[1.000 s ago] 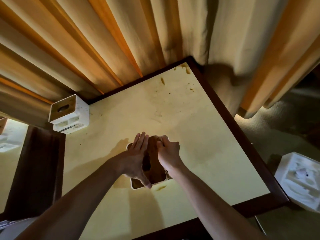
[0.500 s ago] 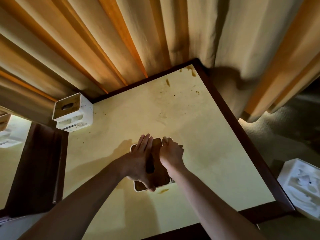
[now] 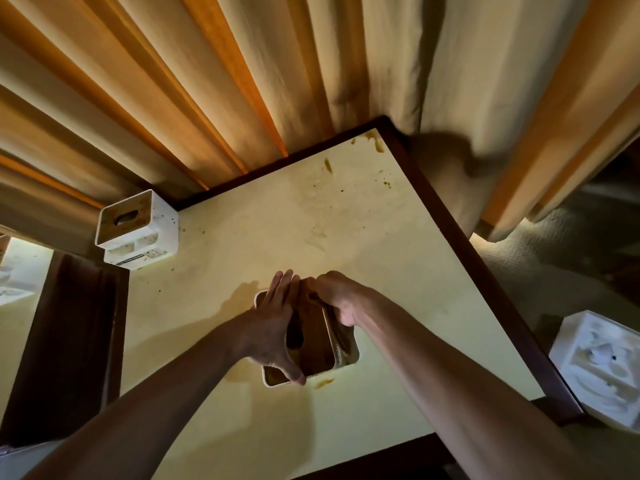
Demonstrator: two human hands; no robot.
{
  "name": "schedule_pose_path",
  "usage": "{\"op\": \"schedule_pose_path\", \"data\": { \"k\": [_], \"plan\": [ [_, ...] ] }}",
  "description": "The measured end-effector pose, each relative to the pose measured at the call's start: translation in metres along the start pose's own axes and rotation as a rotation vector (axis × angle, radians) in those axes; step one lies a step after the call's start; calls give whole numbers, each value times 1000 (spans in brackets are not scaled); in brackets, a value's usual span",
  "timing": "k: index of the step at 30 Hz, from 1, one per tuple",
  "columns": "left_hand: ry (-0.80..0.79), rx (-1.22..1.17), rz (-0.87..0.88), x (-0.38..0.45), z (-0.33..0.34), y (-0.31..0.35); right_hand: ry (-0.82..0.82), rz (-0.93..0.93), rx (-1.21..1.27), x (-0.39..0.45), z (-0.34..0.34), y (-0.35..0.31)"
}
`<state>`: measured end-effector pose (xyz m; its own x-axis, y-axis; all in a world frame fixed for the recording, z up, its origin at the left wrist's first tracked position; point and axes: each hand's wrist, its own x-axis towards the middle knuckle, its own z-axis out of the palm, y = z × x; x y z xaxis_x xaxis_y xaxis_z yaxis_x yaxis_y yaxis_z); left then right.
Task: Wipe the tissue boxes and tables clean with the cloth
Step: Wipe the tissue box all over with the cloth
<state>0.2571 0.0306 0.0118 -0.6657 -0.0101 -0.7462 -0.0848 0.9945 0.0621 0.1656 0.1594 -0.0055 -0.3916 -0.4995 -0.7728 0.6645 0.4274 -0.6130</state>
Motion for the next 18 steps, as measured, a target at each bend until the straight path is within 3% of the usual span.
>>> {"op": "schedule_pose_path", "data": {
  "k": [2, 5, 8, 13, 18],
  "plan": [
    [-4, -7, 0, 0, 0, -1, 3, -58, -129, 2, 2, 5],
    [-3, -20, -5, 0, 0, -1, 198, -284, -390, 1, 6, 28],
    [-5, -11, -12, -1, 0, 1, 315, -444, -496, -12, 10, 48],
    [-8, -39, -27, -1, -1, 2, 271, -295, -524, -17, 7, 28],
    [-35, 9, -19, 1, -1, 1, 90, -118, -420, 1, 3, 7]
  ]
}}
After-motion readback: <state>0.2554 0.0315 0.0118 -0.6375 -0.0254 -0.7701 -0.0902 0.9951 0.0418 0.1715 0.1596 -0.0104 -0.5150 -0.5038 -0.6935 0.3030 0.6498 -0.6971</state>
